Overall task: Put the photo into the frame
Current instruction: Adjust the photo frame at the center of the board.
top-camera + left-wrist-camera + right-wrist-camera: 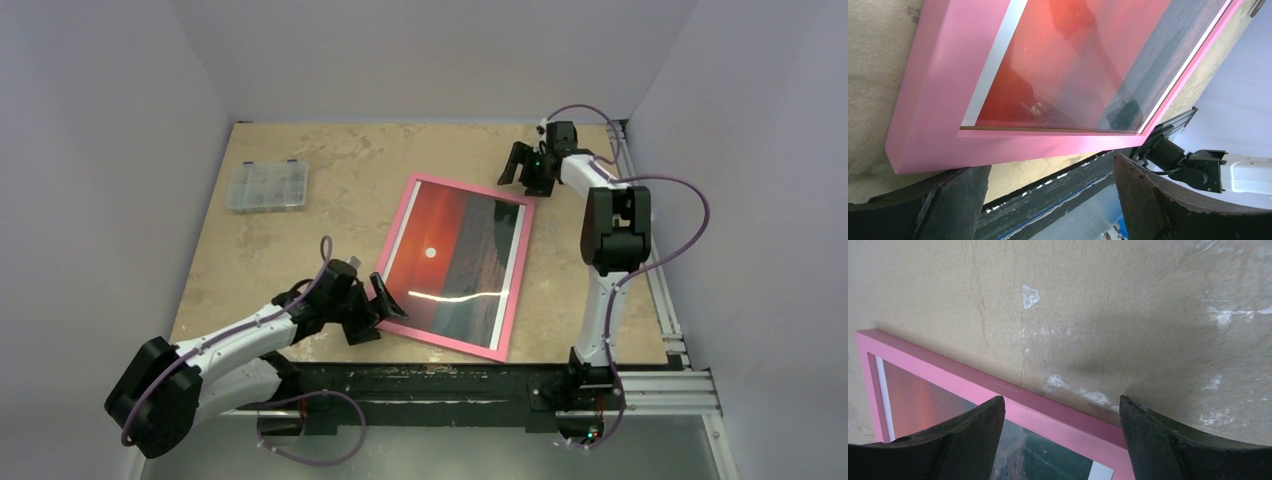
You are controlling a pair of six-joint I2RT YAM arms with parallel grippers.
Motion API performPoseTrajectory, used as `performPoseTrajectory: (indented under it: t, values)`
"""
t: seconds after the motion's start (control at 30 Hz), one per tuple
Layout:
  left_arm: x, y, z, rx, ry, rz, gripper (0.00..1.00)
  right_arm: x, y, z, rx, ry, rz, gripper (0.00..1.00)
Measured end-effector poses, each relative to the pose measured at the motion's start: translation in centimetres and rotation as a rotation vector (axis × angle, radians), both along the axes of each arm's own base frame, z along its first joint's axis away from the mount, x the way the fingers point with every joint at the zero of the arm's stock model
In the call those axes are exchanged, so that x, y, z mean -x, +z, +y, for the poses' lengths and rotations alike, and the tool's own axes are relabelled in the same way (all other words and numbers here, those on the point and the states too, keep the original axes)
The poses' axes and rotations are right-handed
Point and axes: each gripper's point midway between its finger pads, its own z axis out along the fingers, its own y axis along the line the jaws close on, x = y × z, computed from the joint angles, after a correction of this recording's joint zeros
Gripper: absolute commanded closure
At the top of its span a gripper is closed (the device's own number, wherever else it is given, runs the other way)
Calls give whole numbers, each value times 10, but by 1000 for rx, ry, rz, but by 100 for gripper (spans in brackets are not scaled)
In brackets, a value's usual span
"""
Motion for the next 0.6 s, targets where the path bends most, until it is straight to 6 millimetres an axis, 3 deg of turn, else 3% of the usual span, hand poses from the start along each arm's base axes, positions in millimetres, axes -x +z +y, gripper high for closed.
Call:
performPoseTrajectory:
  t: [0.33, 0.6]
  values:
    - [-5, 2, -7, 13, 0, 10, 9, 8, -1, 7, -57, 64, -25, 17]
    - [-21, 2, 2, 9, 52, 37, 9, 34, -1, -16, -79, 33, -25, 18]
